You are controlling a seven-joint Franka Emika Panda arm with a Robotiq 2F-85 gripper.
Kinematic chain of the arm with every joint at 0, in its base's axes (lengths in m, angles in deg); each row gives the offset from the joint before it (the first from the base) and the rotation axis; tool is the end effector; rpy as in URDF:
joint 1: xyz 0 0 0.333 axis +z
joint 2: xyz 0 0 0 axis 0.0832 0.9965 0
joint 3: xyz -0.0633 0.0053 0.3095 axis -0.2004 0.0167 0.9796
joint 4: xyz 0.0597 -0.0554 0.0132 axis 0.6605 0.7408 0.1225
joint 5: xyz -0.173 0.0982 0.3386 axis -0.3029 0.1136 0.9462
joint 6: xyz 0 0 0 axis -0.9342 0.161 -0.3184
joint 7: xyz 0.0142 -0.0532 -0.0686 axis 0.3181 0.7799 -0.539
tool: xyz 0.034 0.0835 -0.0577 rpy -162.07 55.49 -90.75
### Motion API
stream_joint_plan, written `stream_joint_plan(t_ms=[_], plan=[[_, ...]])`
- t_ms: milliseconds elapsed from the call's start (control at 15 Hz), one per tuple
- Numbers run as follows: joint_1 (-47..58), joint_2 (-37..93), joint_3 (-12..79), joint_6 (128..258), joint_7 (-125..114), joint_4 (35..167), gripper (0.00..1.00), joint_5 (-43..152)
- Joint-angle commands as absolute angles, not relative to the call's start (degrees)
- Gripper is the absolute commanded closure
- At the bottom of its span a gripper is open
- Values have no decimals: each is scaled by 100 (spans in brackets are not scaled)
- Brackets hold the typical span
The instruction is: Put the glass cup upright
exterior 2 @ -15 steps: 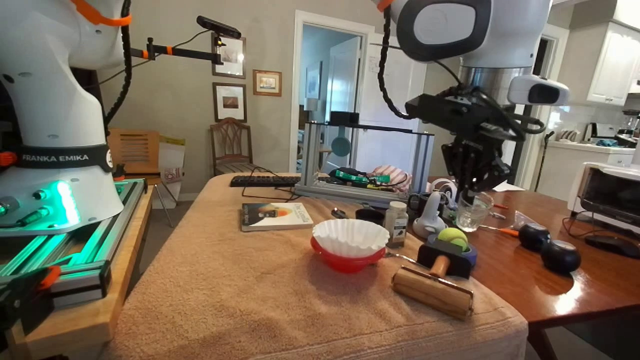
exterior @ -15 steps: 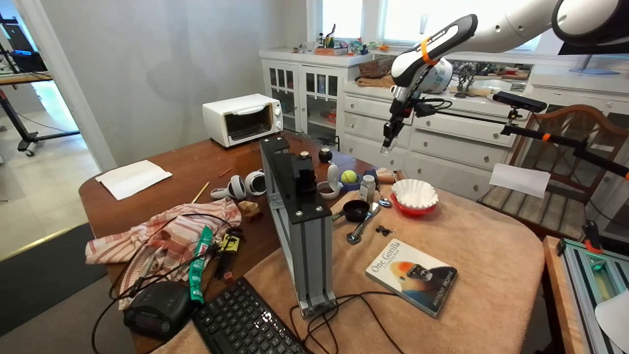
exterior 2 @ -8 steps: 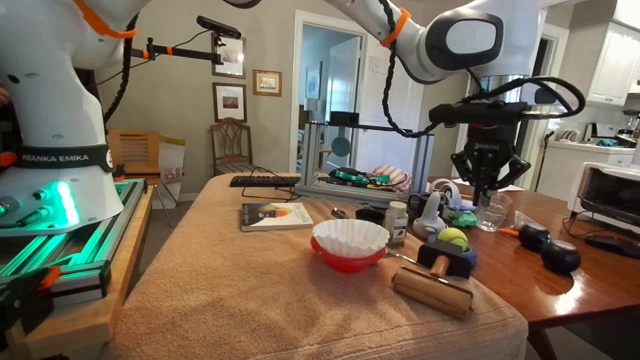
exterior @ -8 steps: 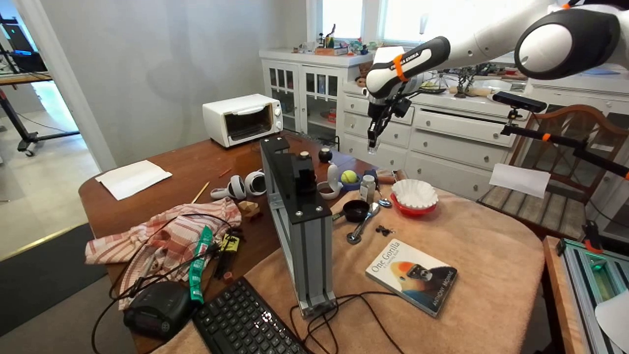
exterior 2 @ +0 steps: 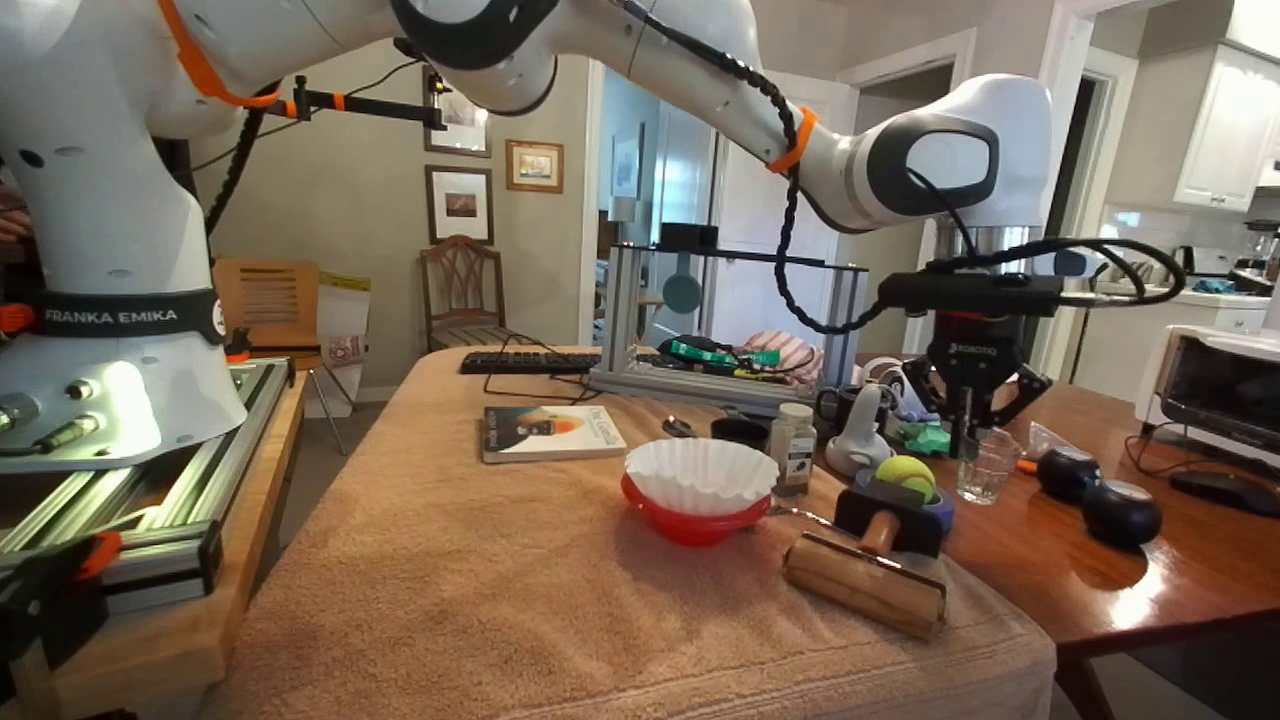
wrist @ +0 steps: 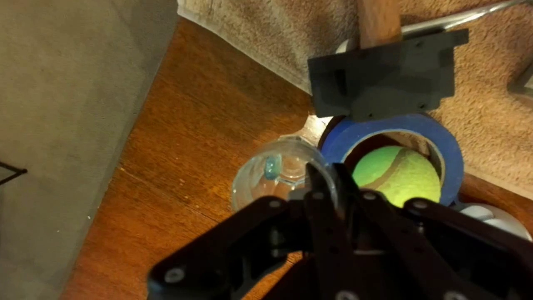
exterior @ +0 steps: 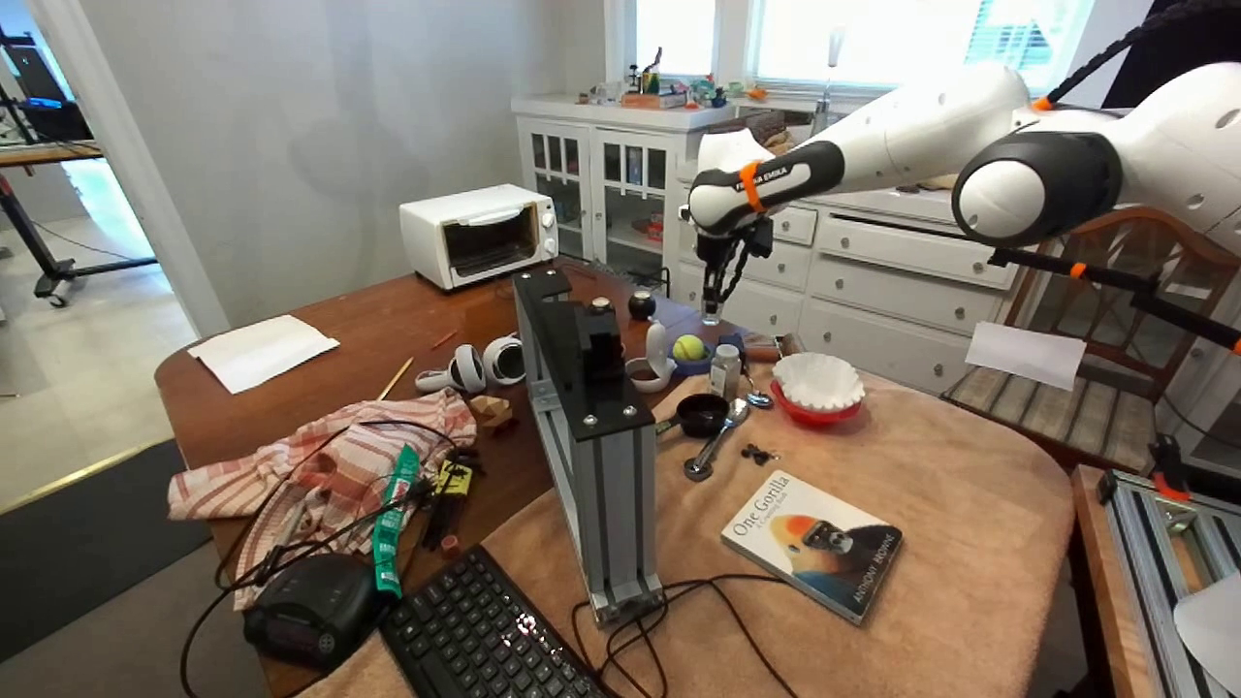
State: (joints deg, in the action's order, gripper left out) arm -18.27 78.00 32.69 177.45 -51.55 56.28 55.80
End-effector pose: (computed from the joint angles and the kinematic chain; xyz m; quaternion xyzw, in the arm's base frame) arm 0.7223 -0.3495 0.2020 0.9866 0.1497 0.0030 0.0642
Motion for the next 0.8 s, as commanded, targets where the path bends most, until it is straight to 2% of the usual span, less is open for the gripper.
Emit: stream_joint_plan(t_ms=[0, 133, 200, 733], plan=[[-1835, 7947, 3273, 17700, -5194, 5441, 91, 5581], [-1851, 8131, 3273, 17645, -5224, 5188, 91, 5581], [-1856, 8167, 3273, 17636, -5229, 5129, 98, 5581], [-1883, 8663, 3129, 17956, -5240, 4673, 98, 5559]])
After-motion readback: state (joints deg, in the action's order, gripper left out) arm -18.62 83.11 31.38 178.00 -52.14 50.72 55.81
